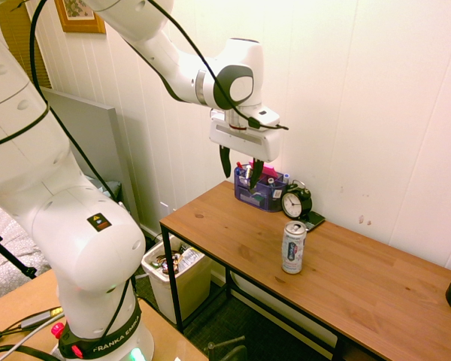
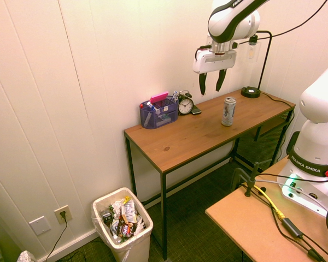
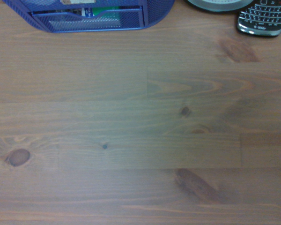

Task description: Throw the can in the trash bin

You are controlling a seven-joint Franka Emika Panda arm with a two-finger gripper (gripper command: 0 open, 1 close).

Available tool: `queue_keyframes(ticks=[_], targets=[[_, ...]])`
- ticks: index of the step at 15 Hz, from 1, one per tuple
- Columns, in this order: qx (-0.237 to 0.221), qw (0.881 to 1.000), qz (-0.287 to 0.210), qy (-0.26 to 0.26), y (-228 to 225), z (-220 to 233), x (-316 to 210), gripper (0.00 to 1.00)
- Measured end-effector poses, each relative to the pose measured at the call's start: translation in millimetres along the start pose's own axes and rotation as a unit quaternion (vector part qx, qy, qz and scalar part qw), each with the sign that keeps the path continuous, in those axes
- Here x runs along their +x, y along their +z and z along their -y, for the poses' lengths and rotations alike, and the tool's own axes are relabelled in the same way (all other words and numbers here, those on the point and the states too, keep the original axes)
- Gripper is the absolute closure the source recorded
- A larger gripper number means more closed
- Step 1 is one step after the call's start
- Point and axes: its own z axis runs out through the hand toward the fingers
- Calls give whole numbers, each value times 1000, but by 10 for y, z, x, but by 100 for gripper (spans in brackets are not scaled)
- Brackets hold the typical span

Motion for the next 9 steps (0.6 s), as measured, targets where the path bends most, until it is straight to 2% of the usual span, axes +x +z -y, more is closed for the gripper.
queue_keyframes(ticks=[5,9], targets=[[-21,999,22,22,144,-154,107,0],[-67,991,78,86,629,-727,378,0]])
